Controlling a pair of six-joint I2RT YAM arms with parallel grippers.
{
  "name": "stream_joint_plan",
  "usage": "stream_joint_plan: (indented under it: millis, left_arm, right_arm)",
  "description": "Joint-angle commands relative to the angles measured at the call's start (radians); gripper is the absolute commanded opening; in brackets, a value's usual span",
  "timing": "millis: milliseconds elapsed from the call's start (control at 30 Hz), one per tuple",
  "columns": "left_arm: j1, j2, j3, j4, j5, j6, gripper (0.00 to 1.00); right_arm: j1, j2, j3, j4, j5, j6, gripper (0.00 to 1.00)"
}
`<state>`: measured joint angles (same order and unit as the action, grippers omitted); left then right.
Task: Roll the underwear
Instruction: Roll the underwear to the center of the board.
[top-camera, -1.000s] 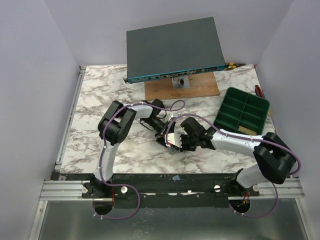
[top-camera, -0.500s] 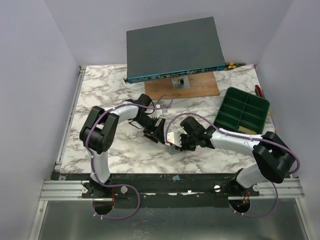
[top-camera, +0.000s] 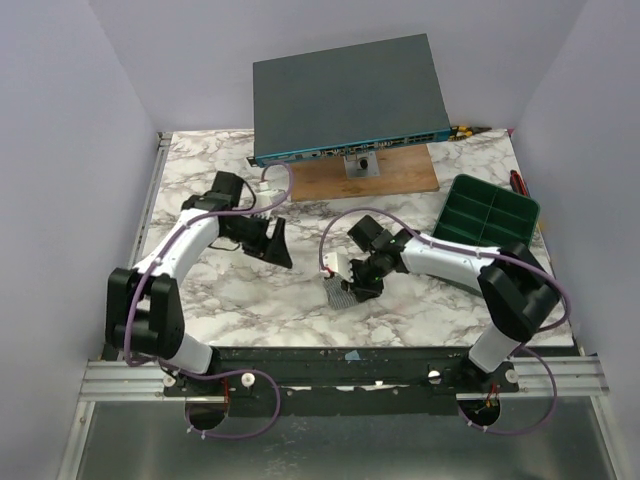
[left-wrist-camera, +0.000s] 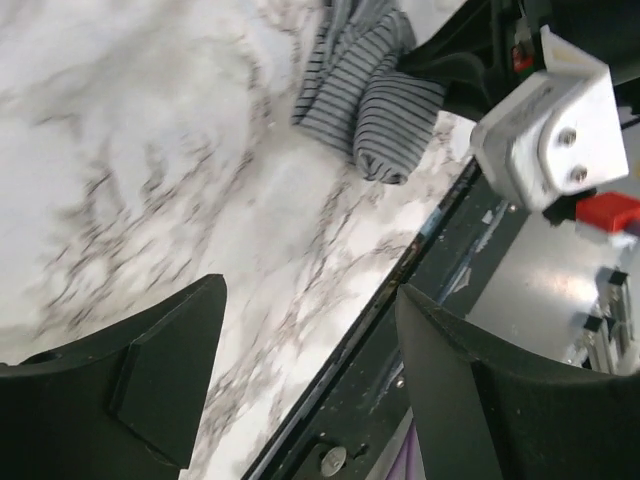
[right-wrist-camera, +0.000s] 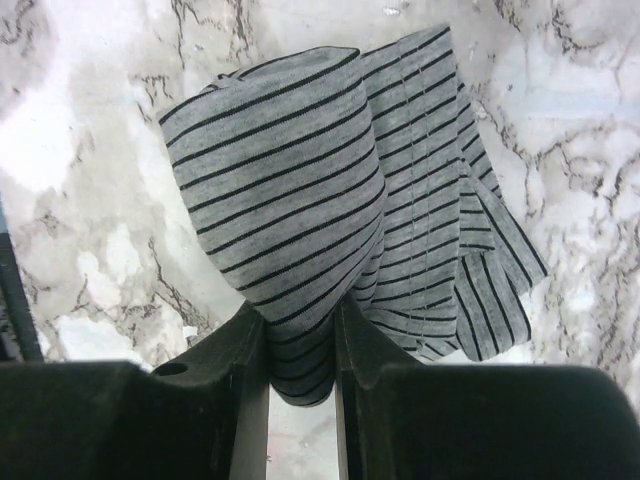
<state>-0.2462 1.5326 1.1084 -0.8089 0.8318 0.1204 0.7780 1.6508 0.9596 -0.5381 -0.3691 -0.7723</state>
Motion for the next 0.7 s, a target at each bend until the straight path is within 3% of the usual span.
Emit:
stream_joint_plan:
  millis: [0,167,367,500,667]
  left_arm:
    - [0.095,-0.148,-0.036,-0.107,-0.120,0.129,0.70]
    - [0.099,-0.316,-0.094,-0.082,-0.251,0.214,0.70]
    - [0.083,-0.421,-0.189,-0.036,-0.263,0.300,0.70]
    - [-0.006,-0.446,-0.226,0.006,-0.313,0.333,0.70]
    - [-0.196,-0.440,-0.239,0.091,-0.418,0.336,0.70]
  right_arm:
    - [-0.010,0.168,0.035,-0.250,-0.104,-0.010,0.06]
    - [-0.061,0.342,0.174,-0.377,-0.176,-0.032,0.07]
    - [-0.098,0.502,0.338,-0.478,-0.225,-0.022,0.07]
    - [-0.102,0.593,0.418,-0.541,-0.249,-0.011,0.07]
    - [-0.115,0.681,0.477,-0.555,-0.263,0.024,0.07]
